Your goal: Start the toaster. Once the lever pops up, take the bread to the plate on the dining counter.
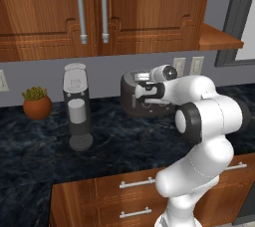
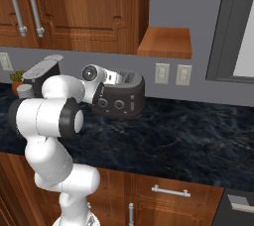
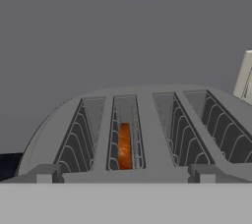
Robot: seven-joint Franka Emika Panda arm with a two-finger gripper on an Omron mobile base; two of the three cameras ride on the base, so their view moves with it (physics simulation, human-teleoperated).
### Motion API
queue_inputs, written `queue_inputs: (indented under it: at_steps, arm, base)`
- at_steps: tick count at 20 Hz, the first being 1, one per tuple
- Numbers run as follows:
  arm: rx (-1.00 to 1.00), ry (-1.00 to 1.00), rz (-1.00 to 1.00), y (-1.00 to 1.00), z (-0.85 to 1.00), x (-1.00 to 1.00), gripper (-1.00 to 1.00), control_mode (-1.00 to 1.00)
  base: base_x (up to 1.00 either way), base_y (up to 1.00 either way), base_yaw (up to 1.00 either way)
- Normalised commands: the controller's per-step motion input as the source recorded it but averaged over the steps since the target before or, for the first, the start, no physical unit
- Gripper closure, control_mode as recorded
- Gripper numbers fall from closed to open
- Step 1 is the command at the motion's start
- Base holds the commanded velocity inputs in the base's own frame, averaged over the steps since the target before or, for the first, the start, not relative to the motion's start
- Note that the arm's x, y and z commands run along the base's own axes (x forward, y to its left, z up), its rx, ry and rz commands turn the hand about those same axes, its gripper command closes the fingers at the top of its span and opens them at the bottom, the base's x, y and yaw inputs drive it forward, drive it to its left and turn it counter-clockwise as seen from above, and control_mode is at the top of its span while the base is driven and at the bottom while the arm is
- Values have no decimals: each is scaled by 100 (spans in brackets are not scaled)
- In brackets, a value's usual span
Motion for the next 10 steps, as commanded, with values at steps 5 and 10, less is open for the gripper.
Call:
queue_inputs:
  at_steps: [5, 10]
  arm:
    - [0, 0, 0, 0, 0, 0, -100, -100]
    - [0, 0, 0, 0, 0, 0, -100, -100]
  base:
    - [0, 0, 0]
    - [0, 0, 0]
